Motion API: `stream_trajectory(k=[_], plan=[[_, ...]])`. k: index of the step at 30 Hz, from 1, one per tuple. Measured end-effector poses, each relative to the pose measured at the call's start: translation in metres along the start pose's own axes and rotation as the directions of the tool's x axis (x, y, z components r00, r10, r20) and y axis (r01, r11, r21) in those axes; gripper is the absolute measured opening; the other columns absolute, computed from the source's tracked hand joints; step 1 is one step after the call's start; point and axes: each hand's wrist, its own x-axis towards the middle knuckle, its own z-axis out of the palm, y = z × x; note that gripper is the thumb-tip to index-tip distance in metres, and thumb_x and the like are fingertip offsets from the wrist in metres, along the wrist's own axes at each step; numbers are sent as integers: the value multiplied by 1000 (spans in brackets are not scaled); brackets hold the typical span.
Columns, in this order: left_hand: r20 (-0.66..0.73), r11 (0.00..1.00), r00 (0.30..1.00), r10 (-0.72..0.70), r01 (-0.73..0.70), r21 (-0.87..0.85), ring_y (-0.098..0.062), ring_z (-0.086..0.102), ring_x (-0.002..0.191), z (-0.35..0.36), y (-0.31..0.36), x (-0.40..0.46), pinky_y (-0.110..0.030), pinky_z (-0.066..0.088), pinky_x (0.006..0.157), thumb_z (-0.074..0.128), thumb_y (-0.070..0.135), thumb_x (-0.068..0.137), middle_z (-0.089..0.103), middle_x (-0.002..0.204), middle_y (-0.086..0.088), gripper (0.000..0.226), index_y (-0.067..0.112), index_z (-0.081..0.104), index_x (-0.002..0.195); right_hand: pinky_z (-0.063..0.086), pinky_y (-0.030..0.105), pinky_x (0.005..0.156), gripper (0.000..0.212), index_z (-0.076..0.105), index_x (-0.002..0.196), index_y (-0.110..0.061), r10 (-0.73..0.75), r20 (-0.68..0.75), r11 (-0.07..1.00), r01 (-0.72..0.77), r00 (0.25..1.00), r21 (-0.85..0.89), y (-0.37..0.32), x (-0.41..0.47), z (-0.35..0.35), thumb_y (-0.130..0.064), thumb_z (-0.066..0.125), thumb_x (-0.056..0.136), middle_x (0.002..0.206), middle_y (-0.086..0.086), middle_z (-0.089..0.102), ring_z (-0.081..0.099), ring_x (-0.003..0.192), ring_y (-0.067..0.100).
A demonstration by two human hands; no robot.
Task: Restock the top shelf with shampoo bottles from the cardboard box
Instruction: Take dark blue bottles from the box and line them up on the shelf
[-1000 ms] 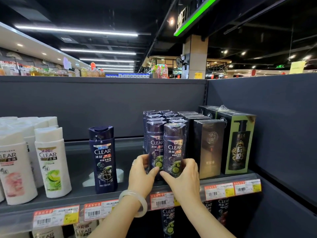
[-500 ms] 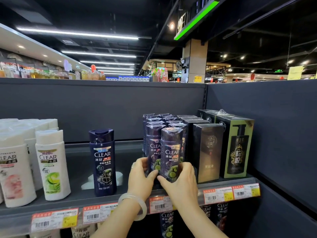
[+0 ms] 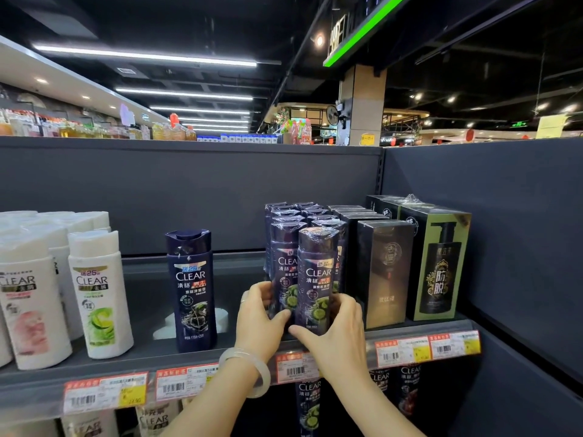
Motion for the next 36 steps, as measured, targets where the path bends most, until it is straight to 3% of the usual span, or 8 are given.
stream_trajectory(k=[5,12,20,24,27,31,36], plan=[[-3,998,998,60,-60,-11,-3,49,102,-2,4,-5,-18,37,90,59,-7,80,44,112,6,48,28,45,109,41,26,92,81,35,122,-20,-7,1,1000,7,1000,21,0,-1,0,-43,81,60,113,-7,36,41,111,11],[-56,995,995,85,-81,60,-9,46,106,-5,1,-9,-26,40,98,58,-4,83,42,115,5,47,15,46,124,40,23,92,77,39,119,-21,-35,-38,996,38,999,79,1,-2,0,-43,82,59,109,-9,36,41,108,8],[-86,972,973,215,-204,116,9,47,101,-13,-7,-32,-13,36,90,58,-2,83,43,105,22,41,24,48,112,35,20,94,72,39,118,-23,-78,-21,990,80,997,116,9,-7,-9,-42,81,62,111,-12,36,40,110,5],[-93,964,968,235,-220,148,5,48,101,-18,-6,-34,-6,37,85,61,0,83,44,106,21,40,20,50,115,33,19,92,71,39,121,-20,-79,-24,986,82,997,144,6,-4,-12,-38,80,66,113,-10,36,39,107,5],[-95,966,972,216,-199,167,-4,48,104,-21,-3,-33,-11,36,89,62,2,83,45,112,10,41,15,51,120,33,20,90,55,42,120,-18,-90,-68,981,101,994,166,3,-1,-18,-36,71,77,112,-9,38,40,106,6],[-90,967,977,191,-172,189,-5,45,107,-23,1,-34,-18,36,94,61,7,85,43,114,8,41,14,48,123,38,27,100,40,43,128,-17,-57,-40,967,65,998,245,3,4,-28,-34,47,92,123,-6,47,46,116,10],[-72,969,984,164,-147,197,-6,49,106,-25,5,-31,-21,39,94,59,12,88,43,114,7,36,14,49,123,37,20,92,35,46,131,-12,-63,99,996,56,993,76,13,14,-39,-13,42,97,130,2,53,51,115,13]])
